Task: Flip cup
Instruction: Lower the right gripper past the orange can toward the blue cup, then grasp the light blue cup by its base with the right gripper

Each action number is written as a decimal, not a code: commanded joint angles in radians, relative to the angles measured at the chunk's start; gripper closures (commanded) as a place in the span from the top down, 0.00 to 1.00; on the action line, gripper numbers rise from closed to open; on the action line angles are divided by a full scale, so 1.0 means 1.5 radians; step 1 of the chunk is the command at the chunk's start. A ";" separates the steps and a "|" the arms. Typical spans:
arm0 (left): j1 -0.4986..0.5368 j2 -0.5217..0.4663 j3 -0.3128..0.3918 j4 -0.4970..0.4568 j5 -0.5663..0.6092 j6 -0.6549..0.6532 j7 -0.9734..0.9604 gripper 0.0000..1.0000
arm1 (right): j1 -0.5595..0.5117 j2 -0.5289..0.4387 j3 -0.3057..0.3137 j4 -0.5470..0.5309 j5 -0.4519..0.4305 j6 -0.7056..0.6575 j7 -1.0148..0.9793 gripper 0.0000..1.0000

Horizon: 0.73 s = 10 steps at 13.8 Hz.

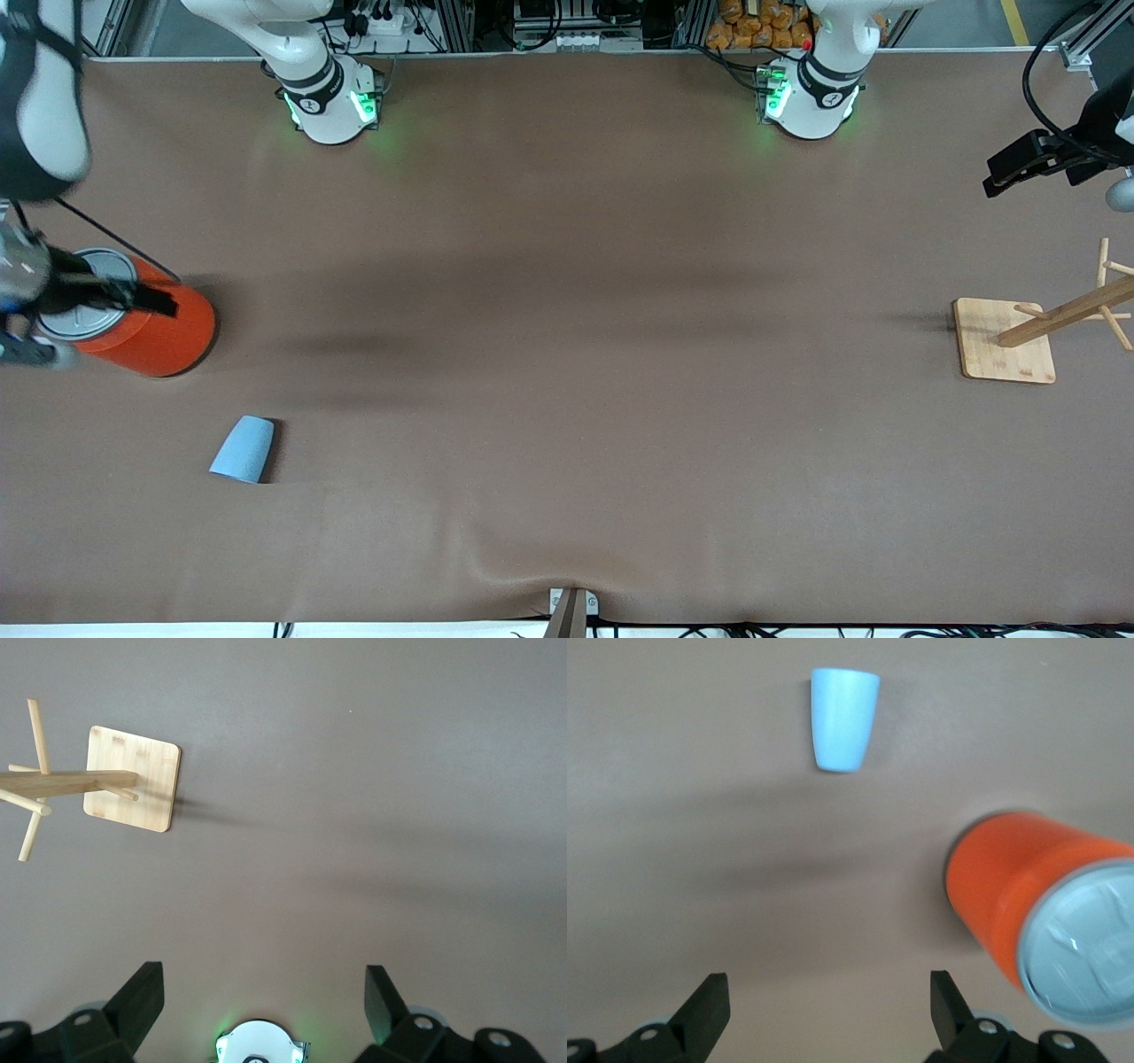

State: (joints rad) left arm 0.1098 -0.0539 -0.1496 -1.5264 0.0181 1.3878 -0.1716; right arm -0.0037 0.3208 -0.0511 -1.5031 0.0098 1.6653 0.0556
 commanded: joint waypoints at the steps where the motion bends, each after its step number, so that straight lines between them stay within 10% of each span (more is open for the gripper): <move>1: 0.009 -0.006 -0.004 0.000 0.002 -0.008 0.014 1.00 | 0.001 0.119 0.001 0.024 0.046 0.071 0.010 1.00; 10: 0.018 -0.010 -0.004 0.000 0.000 -0.013 0.014 1.00 | 0.024 0.240 0.000 0.020 0.059 0.290 -0.001 1.00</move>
State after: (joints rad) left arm 0.1197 -0.0540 -0.1492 -1.5266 0.0181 1.3863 -0.1716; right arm 0.0369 0.6419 -0.0469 -1.4998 0.1006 2.0642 0.0546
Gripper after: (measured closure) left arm 0.000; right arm 0.000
